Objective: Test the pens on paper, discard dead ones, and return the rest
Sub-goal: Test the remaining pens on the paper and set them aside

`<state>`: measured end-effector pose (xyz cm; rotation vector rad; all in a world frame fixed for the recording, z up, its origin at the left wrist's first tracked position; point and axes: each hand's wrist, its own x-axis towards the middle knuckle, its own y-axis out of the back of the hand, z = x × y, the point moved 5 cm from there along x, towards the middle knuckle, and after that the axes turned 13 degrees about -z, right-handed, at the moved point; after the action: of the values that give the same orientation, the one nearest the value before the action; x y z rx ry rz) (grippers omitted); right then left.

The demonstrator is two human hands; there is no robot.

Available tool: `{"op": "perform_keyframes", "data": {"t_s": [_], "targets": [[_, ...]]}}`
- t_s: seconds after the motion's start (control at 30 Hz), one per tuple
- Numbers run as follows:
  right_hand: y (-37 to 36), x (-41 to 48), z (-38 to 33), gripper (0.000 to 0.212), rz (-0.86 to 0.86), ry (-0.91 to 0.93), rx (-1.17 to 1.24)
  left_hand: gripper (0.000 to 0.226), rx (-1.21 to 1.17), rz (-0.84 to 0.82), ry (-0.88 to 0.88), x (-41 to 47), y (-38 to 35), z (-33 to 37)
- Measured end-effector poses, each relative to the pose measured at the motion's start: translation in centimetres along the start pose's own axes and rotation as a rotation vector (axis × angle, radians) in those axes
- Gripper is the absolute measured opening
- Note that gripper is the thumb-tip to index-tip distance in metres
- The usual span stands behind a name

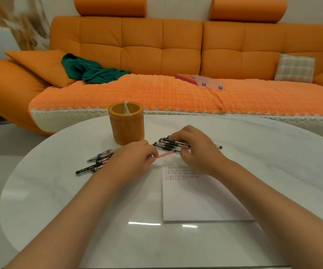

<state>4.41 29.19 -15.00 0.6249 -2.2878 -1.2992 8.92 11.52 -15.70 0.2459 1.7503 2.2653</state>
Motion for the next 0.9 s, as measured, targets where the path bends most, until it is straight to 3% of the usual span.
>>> {"op": "perform_keyframes", "data": {"t_s": [0.07, 0.13, 0.27, 0.47, 0.6, 0.77, 0.9], "targets": [[0.0, -0.3, -1.3, 0.046, -0.130, 0.062, 0.107, 0.021, -0.057, -0.004, -0.060, 0.3, -0.1, 0.8], [0.0, -0.6, -1.9, 0.038, -0.190, 0.105, 0.098, 0.021, -0.101, 0.005, -0.104, 0.6, -0.2, 1.5], [0.5, -0.8, -1.2, 0.023, -0.155, 0.111, -0.017, 0.020, -0.175, 0.050, -0.125, 0.8, 0.0, 2.1], [1.1, -1.4, 1.2, 0.021, -0.145, 0.033, -0.046, 0.021, -0.163, -0.049, -0.013, 0.7, -0.9, 0.8], [0.5, -2.2, 1.2, 0.032, -0.204, 0.027, -0.120, 0.017, -0.219, 0.060, -0.049, 0.9, -0.8, 1.8], [-0.2, -2.4, -0.1, 0.024, -0.243, 0.099, -0.144, 0.023, -0.321, 0.161, -0.160, 0.9, -0.8, 3.3], [0.5, -2.3, 0.7, 0.012, -0.184, 0.064, -0.185, 0.009, -0.437, 0.083, -0.040, 0.9, -1.3, 2.7]]}}
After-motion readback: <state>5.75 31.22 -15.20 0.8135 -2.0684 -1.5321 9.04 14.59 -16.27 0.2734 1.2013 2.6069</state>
